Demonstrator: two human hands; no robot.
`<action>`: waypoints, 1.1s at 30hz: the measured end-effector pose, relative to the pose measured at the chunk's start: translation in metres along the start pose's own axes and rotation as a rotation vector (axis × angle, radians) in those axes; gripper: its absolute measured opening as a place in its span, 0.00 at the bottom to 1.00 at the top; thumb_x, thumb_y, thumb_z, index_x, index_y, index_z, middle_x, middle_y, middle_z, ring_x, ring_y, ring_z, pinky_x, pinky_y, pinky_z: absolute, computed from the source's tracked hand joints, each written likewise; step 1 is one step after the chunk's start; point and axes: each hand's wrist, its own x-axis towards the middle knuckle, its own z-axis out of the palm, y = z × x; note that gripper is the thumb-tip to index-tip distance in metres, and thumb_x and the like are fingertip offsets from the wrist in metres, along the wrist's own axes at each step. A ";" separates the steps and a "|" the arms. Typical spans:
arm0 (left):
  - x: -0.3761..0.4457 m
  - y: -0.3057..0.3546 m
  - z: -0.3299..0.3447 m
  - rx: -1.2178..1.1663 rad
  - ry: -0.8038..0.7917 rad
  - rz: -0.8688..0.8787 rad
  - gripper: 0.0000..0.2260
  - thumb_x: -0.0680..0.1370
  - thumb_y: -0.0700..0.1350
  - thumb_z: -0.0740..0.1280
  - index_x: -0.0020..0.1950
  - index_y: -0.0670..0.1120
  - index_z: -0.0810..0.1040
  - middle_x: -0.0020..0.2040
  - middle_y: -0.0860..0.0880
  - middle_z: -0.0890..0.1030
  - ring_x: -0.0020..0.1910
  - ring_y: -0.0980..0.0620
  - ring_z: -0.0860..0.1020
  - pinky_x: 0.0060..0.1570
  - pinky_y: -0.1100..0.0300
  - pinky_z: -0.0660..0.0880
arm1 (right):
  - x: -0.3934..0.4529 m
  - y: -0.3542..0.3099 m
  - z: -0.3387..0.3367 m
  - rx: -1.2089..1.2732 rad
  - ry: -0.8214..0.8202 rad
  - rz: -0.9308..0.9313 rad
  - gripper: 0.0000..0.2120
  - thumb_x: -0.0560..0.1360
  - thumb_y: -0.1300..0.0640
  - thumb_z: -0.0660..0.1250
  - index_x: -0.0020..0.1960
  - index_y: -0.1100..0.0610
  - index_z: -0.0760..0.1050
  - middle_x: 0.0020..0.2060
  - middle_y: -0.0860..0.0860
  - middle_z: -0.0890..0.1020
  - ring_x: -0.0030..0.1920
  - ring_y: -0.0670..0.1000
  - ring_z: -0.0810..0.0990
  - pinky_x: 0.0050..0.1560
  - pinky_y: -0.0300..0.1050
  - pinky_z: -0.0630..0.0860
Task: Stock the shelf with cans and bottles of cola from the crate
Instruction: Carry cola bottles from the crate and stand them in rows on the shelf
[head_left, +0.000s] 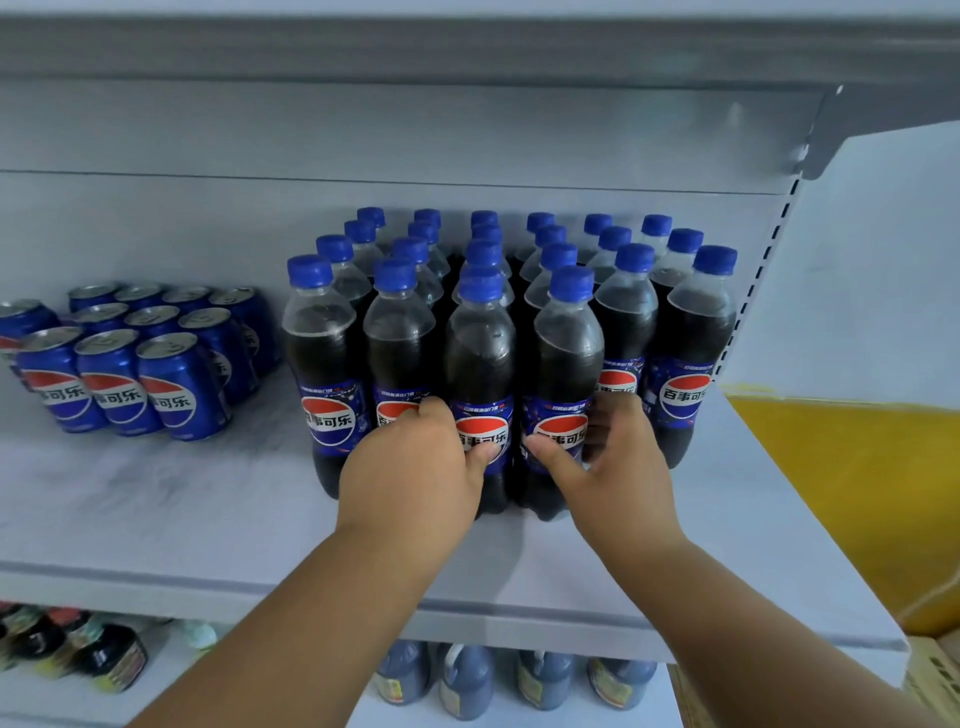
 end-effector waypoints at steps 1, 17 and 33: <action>0.001 0.000 0.000 0.002 -0.004 0.000 0.17 0.79 0.62 0.62 0.49 0.50 0.63 0.49 0.50 0.80 0.46 0.48 0.80 0.37 0.58 0.66 | 0.001 0.001 0.001 0.001 -0.002 0.003 0.25 0.68 0.46 0.79 0.59 0.46 0.71 0.54 0.44 0.81 0.51 0.43 0.82 0.54 0.47 0.81; 0.021 -0.001 0.004 0.007 -0.117 0.058 0.18 0.80 0.59 0.64 0.47 0.47 0.62 0.34 0.53 0.64 0.43 0.46 0.79 0.38 0.57 0.67 | 0.001 -0.002 0.000 -0.080 0.015 0.006 0.23 0.70 0.46 0.78 0.59 0.43 0.69 0.54 0.45 0.81 0.52 0.46 0.82 0.53 0.48 0.80; 0.023 0.000 0.005 -0.014 -0.135 0.047 0.17 0.80 0.58 0.63 0.43 0.48 0.63 0.33 0.51 0.65 0.40 0.44 0.73 0.39 0.54 0.67 | -0.003 -0.006 0.009 -0.087 0.085 0.031 0.25 0.70 0.45 0.78 0.61 0.49 0.71 0.55 0.46 0.79 0.56 0.48 0.80 0.56 0.49 0.78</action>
